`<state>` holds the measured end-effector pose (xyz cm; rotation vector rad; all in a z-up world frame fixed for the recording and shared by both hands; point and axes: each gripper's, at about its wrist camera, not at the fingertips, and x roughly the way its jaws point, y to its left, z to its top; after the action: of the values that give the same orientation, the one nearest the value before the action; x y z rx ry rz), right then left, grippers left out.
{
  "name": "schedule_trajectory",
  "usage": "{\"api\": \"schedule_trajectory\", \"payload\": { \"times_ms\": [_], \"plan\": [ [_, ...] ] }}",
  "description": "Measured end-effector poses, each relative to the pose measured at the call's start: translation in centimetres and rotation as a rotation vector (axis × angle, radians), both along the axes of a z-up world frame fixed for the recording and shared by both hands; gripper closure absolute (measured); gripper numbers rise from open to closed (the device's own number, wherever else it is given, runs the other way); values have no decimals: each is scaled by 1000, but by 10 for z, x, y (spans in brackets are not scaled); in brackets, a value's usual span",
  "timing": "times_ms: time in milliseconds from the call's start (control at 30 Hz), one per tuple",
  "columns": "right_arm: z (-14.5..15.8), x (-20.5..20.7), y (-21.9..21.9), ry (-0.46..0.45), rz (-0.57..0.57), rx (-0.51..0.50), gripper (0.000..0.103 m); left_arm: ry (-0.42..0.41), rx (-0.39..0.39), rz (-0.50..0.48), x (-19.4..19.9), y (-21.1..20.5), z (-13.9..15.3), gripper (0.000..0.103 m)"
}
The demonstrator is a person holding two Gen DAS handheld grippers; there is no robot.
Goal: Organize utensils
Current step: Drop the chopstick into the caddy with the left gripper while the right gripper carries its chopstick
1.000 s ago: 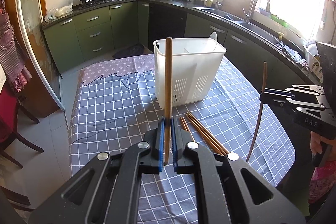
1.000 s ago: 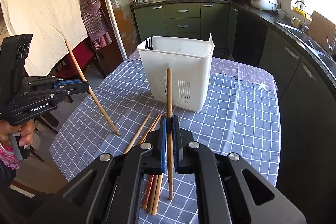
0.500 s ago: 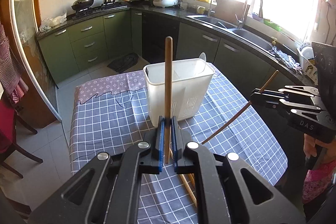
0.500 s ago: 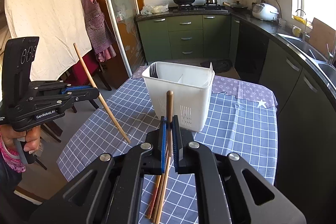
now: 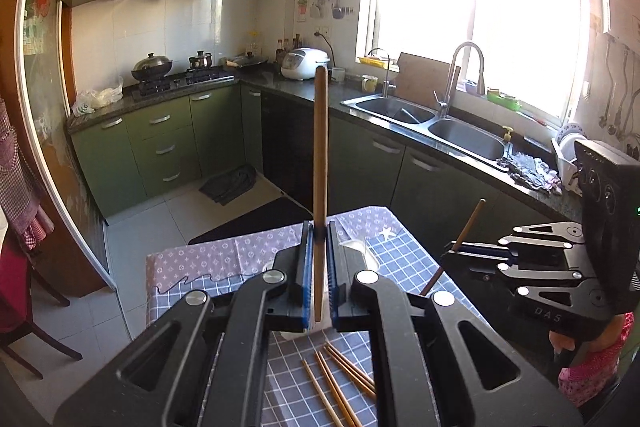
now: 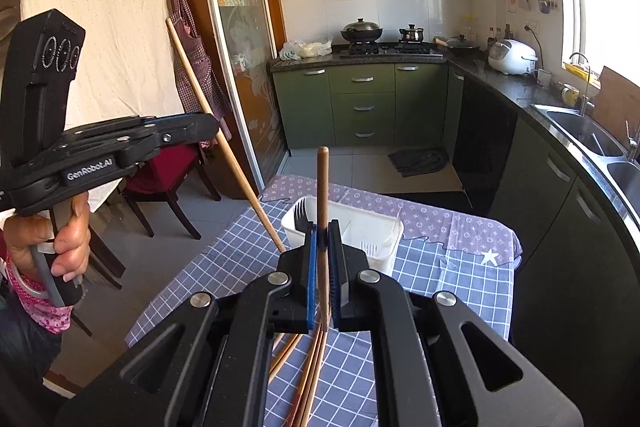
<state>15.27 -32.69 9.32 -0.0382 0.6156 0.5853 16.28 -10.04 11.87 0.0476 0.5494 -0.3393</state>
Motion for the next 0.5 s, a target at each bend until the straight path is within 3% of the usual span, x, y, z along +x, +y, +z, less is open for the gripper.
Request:
{"api": "schedule_trajectory", "payload": {
  "times_ms": [167,300,500],
  "plan": [
    [37,7,-7,-55,-16,44,97,-14,-2,35,29,-9,-3,97],
    [62,20,-8,-88,-33,76,97,12,10,70,53,-10,-24,97],
    [69,56,0,-100,-96,68,97,90,48,90,78,-11,-62,97]
  ]
}}
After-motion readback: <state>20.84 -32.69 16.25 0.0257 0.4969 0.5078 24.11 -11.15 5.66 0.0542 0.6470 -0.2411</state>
